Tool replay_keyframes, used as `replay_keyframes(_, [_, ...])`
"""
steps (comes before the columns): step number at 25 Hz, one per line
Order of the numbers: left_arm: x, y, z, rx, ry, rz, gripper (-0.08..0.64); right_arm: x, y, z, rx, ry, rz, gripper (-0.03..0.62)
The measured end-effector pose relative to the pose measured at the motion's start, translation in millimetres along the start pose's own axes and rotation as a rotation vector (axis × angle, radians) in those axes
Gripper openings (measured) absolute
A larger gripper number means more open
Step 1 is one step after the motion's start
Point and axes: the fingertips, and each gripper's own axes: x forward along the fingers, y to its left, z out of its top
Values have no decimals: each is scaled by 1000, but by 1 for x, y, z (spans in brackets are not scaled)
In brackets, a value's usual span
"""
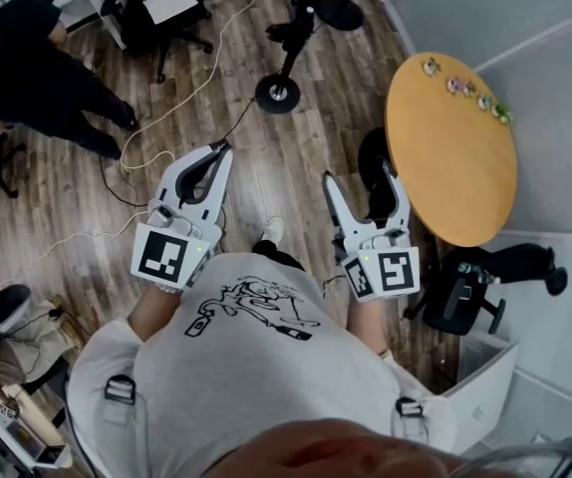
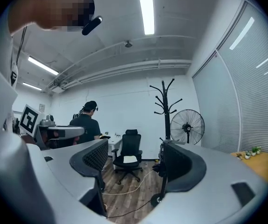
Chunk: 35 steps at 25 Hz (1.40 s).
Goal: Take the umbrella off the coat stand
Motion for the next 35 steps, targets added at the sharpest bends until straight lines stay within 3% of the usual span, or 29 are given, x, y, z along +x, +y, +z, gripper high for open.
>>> replay_keyframes(8, [33, 16, 2, -4, -4, 13, 9, 34, -24, 4, 5, 3, 22, 364])
replay_keyframes(25, [126, -3, -1, 11, 2, 39, 8, 69, -111, 15, -14, -14, 77, 331])
replay_keyframes(35, [131, -15, -9, 17, 50, 111, 8, 69, -133, 4, 22, -11, 113, 322])
